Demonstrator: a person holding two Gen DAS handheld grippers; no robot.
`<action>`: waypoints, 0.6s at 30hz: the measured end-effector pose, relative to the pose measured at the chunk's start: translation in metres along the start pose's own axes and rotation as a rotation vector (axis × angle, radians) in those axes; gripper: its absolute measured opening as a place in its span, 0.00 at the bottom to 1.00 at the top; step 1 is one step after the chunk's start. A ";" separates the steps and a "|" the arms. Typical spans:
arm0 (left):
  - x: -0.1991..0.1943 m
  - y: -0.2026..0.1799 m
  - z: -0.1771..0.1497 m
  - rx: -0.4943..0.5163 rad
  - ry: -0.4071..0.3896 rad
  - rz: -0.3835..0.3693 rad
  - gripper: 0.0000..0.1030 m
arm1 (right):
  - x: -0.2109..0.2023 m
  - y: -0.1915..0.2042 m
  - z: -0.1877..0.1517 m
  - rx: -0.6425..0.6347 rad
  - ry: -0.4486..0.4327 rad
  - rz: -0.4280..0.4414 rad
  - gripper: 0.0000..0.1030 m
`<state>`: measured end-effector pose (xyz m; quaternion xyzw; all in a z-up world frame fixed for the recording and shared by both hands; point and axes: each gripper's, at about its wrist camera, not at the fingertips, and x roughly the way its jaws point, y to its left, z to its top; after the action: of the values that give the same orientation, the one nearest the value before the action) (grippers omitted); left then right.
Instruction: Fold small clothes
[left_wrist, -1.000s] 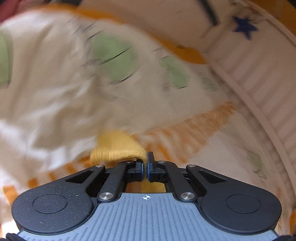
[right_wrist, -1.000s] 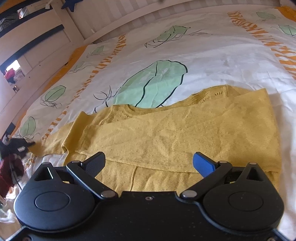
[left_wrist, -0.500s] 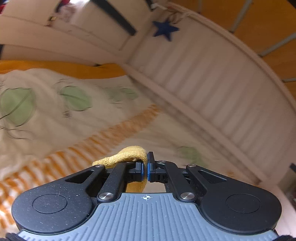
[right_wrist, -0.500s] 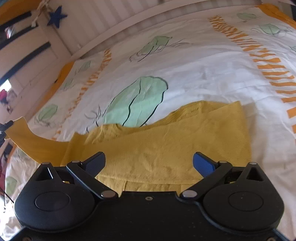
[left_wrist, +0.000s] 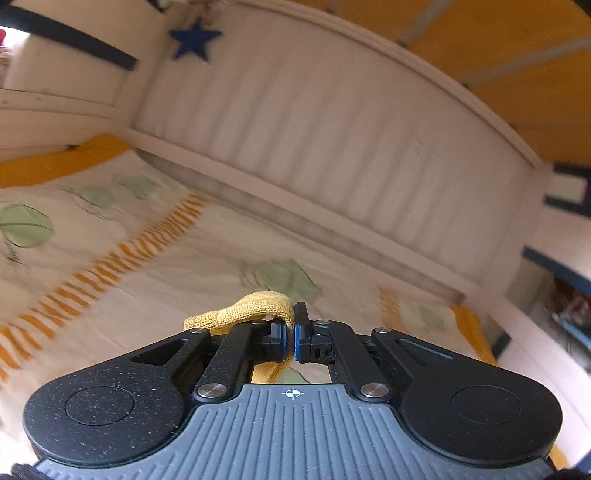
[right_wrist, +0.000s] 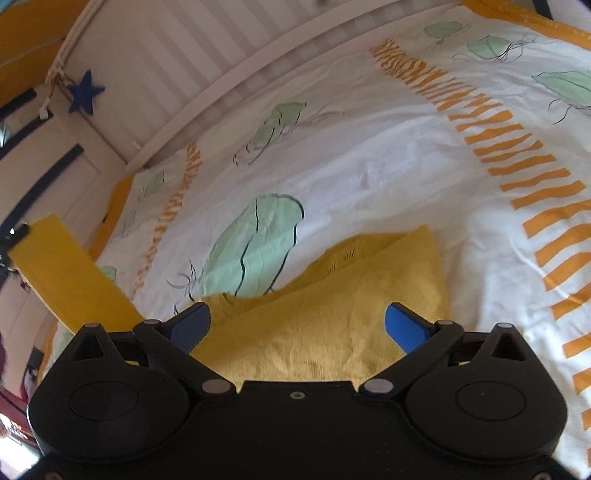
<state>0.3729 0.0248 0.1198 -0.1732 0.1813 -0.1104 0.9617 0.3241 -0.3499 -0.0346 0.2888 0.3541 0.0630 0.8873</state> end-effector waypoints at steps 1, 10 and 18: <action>0.007 -0.009 -0.009 0.011 0.018 -0.009 0.03 | -0.003 -0.001 0.002 0.005 -0.010 0.002 0.99; 0.065 -0.077 -0.117 0.077 0.205 -0.078 0.03 | -0.029 -0.016 0.023 0.053 -0.104 -0.004 0.99; 0.090 -0.109 -0.178 0.130 0.368 -0.153 0.24 | -0.043 -0.030 0.034 0.094 -0.154 -0.007 0.99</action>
<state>0.3698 -0.1523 -0.0235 -0.1010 0.3330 -0.2242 0.9103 0.3119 -0.4038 -0.0064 0.3327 0.2884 0.0207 0.8976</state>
